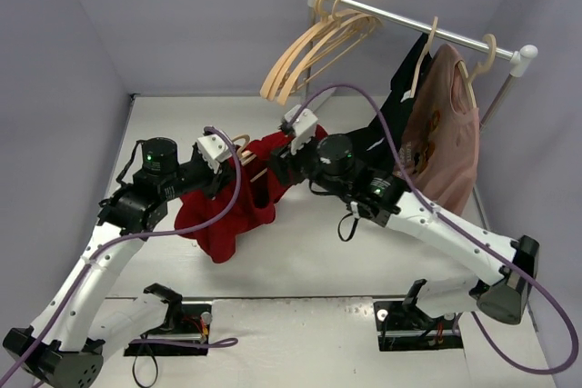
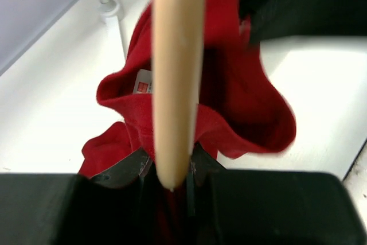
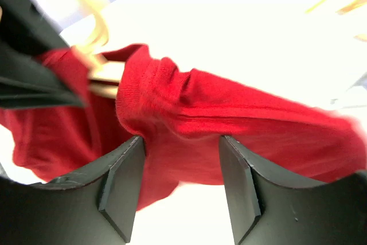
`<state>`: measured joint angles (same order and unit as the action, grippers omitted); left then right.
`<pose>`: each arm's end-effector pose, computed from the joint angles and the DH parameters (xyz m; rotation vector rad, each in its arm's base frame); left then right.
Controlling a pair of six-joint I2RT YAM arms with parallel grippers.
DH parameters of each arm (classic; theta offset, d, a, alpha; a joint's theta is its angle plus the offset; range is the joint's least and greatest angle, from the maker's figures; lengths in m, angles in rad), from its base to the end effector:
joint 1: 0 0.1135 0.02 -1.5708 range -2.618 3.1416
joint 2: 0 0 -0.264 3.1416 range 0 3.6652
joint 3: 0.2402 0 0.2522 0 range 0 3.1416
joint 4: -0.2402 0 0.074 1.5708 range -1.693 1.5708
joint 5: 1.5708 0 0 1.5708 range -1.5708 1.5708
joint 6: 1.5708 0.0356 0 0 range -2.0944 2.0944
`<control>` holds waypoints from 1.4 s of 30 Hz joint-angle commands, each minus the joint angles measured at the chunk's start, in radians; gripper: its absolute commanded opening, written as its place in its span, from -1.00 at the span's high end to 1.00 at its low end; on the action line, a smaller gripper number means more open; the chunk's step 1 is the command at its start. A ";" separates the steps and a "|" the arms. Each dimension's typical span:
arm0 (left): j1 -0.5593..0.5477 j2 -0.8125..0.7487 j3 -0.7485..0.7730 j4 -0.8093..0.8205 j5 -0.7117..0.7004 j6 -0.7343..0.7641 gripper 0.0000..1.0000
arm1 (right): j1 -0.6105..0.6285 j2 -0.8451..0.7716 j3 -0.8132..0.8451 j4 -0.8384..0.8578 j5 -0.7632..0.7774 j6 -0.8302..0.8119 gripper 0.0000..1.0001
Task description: Place the t-shirt on the hanger
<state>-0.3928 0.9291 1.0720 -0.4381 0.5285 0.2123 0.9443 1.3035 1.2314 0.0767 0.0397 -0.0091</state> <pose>0.1743 -0.0917 0.3888 0.8970 1.6402 -0.6164 0.1820 0.2491 0.4108 -0.7100 1.4449 0.7003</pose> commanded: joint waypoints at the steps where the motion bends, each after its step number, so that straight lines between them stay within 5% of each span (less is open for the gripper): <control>1: 0.021 0.015 0.038 0.057 0.107 0.066 1.00 | -0.111 -0.101 0.069 -0.010 -0.153 -0.063 -0.09; 12: 0.096 0.125 0.164 -0.032 0.256 0.166 1.00 | -0.309 -0.078 0.136 -0.214 -0.613 -0.253 -0.22; 24: 0.117 0.183 0.253 -0.193 0.380 0.300 1.00 | -0.328 0.056 0.245 -0.278 -0.647 -0.478 -0.31; 42: 0.117 0.184 0.279 -0.250 0.422 0.350 1.00 | -0.329 0.110 0.221 -0.286 -0.776 -0.490 -0.30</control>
<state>-0.2802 1.1332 1.2754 -0.7138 0.8741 0.5189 0.6205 1.3804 1.4410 -0.2499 -0.6736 -0.4929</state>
